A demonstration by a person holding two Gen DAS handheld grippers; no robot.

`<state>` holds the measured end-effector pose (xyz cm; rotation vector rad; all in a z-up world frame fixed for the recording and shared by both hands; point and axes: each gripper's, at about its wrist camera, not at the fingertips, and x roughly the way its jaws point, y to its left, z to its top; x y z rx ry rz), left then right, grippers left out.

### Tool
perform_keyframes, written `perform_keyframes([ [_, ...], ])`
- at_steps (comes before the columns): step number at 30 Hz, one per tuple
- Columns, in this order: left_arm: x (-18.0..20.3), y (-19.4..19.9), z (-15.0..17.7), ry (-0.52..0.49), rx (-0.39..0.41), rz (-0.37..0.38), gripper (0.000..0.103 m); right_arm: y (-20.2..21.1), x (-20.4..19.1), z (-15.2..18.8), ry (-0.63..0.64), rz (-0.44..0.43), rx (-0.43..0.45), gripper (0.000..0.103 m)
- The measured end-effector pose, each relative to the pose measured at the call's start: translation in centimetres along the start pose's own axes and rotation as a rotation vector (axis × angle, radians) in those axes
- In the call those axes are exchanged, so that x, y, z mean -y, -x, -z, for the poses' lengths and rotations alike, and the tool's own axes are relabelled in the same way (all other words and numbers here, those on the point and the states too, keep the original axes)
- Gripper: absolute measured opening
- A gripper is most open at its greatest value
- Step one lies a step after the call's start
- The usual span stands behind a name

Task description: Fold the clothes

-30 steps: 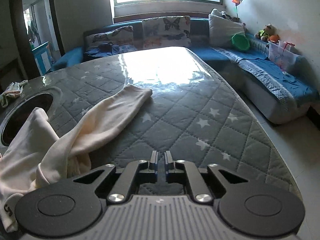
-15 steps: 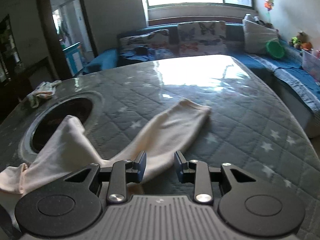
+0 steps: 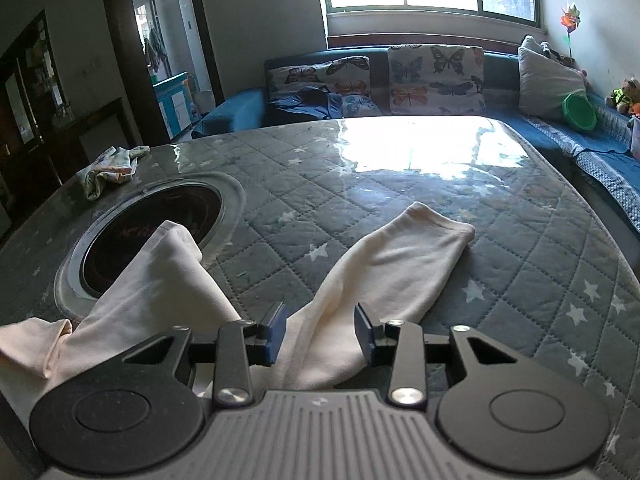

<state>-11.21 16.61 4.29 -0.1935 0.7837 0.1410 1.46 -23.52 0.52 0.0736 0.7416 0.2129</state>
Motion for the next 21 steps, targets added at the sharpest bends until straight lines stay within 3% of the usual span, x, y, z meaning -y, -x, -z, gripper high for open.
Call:
perform_keyframes([
  [4, 2.3, 0.3, 0.8, -0.15, 0.021, 0.02, 0.056, -0.4, 0.0, 0.1, -0.003, 0.0, -0.01, 0.042],
  [12, 7.0, -0.5, 2.5, -0.358, 0.037, 0.137, 0.053, -0.7, -0.1, 0.3, 0.0, -0.01, -0.022, 0.045],
  [14, 8.0, -1.2, 2.6, -0.391, 0.027, 0.171, 0.045, -0.8, -0.1, 0.3, 0.002, -0.009, -0.023, 0.045],
  [21, 10.3, -1.8, 2.5, -0.443, 0.059, 0.192, 0.045, -0.8, -0.2, -0.1, 0.003, -0.006, -0.021, 0.052],
])
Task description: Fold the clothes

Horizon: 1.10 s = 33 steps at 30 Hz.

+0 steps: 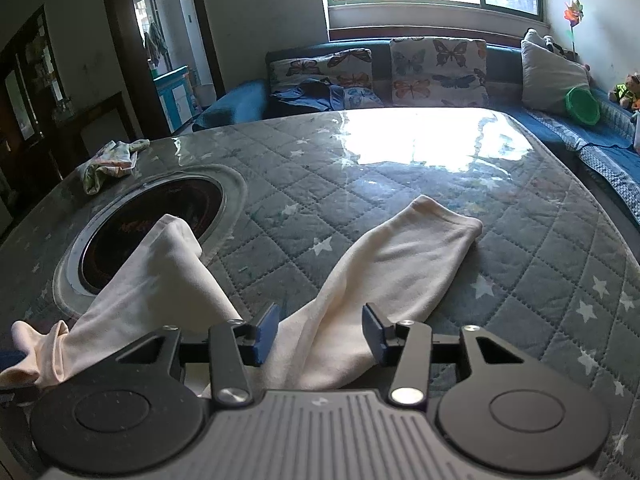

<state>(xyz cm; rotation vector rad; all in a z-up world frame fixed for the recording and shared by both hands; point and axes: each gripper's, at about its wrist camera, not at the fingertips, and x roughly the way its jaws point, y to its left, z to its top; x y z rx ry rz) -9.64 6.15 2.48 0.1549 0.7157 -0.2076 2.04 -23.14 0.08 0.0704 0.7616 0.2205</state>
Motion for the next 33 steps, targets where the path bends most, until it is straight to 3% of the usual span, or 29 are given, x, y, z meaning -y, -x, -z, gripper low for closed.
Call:
perform_keyframes([
  [4, 0.6, 0.7, -0.4, -0.042, 0.043, -0.009, 0.047, -0.2, 0.1, -0.2, 0.006, 0.005, -0.003, 0.052],
  [13, 0.6, -2.9, 0.6, -0.034, -0.064, 0.01, 0.042, -0.6, 0.4, -0.3, -0.011, 0.007, -0.005, 0.052],
  [16, 0.1, -3.4, 0.8, -0.021, -0.055, 0.006, 0.028, -0.9, 0.5, -0.5, -0.01, 0.016, -0.006, 0.052],
  [17, -0.4, -3.2, 0.7, -0.001, -0.043, 0.005, 0.015, -1.0, 0.6, -0.7, -0.014, 0.021, -0.007, 0.052],
  [19, -1.6, -2.8, 0.4, 0.041, -0.018, 0.0, 0.01, -1.3, 0.9, -1.1, -0.022, 0.031, -0.002, 0.052],
  [25, -7.2, -0.5, 0.2, 0.176, 0.058, -0.154, 0.006, -2.8, 1.4, -2.9, -0.029, 0.076, 0.011, 0.052],
  [30, -12.5, 0.5, 1.4, 0.32, 0.054, -0.301, 0.006, -5.7, 1.7, -4.5, -0.047, 0.113, -0.021, 0.051],
  [33, -14.7, 0.7, 2.6, 0.392, 0.026, -0.338, 0.006, -7.3, 1.5, -4.8, -0.039, 0.123, -0.057, 0.045],
])
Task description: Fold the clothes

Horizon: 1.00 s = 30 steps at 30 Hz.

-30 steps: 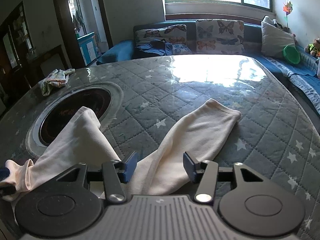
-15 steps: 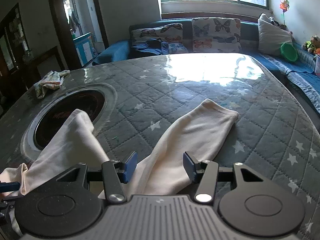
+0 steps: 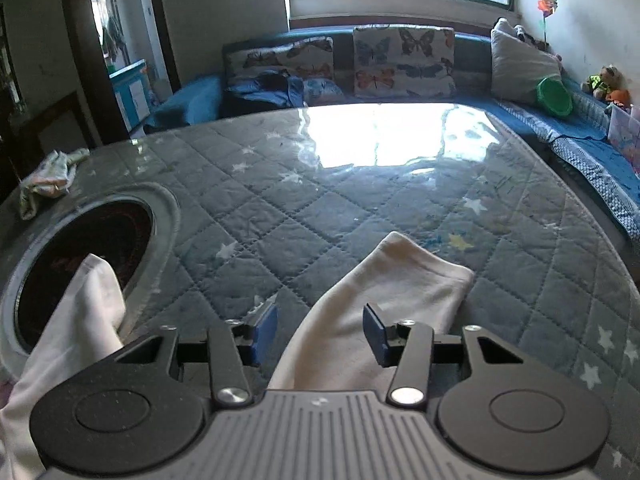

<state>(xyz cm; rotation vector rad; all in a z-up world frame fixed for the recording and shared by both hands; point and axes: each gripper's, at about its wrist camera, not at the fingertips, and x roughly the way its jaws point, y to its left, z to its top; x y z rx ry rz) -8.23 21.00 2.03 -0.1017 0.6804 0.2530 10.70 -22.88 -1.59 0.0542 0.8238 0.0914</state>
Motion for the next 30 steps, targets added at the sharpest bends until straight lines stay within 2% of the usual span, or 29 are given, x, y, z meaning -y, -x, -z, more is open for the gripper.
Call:
perform_keyframes([
  [3, -0.9, -0.5, 0.8, 0.01, -0.032, -0.023, 0.006, -0.8, -0.5, 0.1, 0.02, 0.017, -0.021, 0.03],
  [5, -1.2, -0.8, 1.1, 0.019, -0.048, -0.027, 0.006, -0.9, -0.8, 0.3, 0.045, 0.054, -0.016, 0.013],
  [8, -1.4, -0.9, 1.5, 0.023, -0.055, -0.031, 0.006, -0.3, -0.3, 0.6, 0.041, 0.07, -0.007, 0.004],
  [13, -1.5, -1.0, 1.6, 0.02, -0.055, -0.032, 0.006, 3.3, 1.5, 1.8, 0.032, 0.106, 0.064, 0.002],
  [19, -1.5, -1.2, 1.8, 0.014, -0.063, -0.031, 0.006, 9.4, 5.2, 5.3, -0.034, 0.193, 0.13, 0.002],
  [25, -1.7, -1.4, 1.9, 0.006, -0.068, -0.034, 0.006, 13.4, 7.8, 9.9, -0.157, 0.24, 0.1, 0.004],
  [28, -1.7, -1.3, 1.7, 0.001, -0.073, -0.035, 0.009, 13.8, 8.7, 11.5, -0.206, 0.252, 0.068, 0.012],
  [30, -1.7, -1.2, 1.6, 0.0, -0.076, -0.038, 0.01, 14.5, 9.2, 11.8, -0.224, 0.269, 0.092, 0.013],
])
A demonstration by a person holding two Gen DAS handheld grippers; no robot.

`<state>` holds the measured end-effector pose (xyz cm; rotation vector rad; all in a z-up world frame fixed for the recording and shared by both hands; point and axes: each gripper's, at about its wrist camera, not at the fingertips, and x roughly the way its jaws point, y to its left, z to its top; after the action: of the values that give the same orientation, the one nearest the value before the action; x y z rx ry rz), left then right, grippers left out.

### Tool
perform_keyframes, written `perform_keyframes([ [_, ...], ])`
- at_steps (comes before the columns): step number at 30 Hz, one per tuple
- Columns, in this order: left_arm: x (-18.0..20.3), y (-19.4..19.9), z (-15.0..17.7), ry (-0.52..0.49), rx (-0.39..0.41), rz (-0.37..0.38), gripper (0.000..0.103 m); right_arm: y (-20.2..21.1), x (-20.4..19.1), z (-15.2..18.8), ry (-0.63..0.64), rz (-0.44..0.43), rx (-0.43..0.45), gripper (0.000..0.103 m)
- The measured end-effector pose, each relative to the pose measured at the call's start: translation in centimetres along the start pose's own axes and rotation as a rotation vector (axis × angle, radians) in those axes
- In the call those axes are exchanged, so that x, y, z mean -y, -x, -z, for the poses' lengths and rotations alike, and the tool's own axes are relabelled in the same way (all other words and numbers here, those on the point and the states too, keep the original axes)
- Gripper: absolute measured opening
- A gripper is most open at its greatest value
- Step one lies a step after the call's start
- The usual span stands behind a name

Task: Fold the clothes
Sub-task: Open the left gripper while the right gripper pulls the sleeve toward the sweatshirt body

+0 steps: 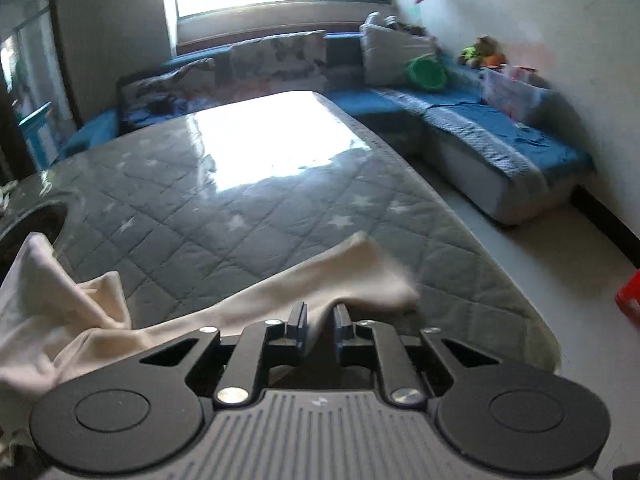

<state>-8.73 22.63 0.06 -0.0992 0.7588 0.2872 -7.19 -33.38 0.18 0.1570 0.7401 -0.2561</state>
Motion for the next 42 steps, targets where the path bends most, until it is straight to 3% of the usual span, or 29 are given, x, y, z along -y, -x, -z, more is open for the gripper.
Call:
perform_keyframes([
  [4, -0.3, 0.5, -0.6, 0.002, 0.011, -0.021, 0.018, 1.1, -0.4, -1.3, 0.027, -0.068, 0.043, 0.017],
  [6, -0.2, 0.9, -1.0, 0.003, 0.028, -0.027, 0.03, 1.4, -0.9, -2.0, 0.045, -0.118, 0.053, 0.017],
  [10, 1.1, 1.6, -1.7, -0.014, 0.056, -0.007, 0.043, -0.4, -3.7, -2.9, 0.089, -0.251, 0.0, 0.031],
  [12, 2.3, 1.8, -2.1, -0.037, 0.065, 0.02, 0.049, -1.7, -5.4, -3.0, 0.109, -0.304, -0.037, 0.031],
  [21, 9.1, 0.3, -3.7, -0.139, 0.061, 0.159, 0.054, -6.9, -10.5, -2.4, 0.159, -0.434, -0.183, 0.031],
  [24, 11.1, -0.1, -3.6, -0.165, 0.055, 0.196, 0.056, -7.2, -11.5, -2.4, 0.197, -0.45, -0.18, 0.028],
  [26, 12.4, -0.4, -3.6, -0.18, 0.05, 0.22, 0.057, -7.1, -11.7, -2.4, 0.209, -0.465, -0.181, 0.007],
  [32, 14.5, -0.7, -2.9, -0.204, 0.035, 0.263, 0.059, -4.7, -11.5, -3.2, 0.199, -0.496, -0.065, 0.002],
  [36, 14.9, -0.7, -2.6, -0.21, 0.029, 0.27, 0.061, -1.9, -11.1, -4.2, 0.197, -0.552, 0.038, 0.002],
  [39, 15.1, -0.9, -2.4, -0.207, 0.02, 0.27, 0.061, -0.6, -11.6, -4.3, 0.248, -0.578, 0.042, 0.002],
  [42, 15.1, -0.7, -2.2, -0.204, 0.017, 0.274, 0.061, -2.2, -11.8, -4.4, 0.266, -0.535, 0.004, 0.019],
])
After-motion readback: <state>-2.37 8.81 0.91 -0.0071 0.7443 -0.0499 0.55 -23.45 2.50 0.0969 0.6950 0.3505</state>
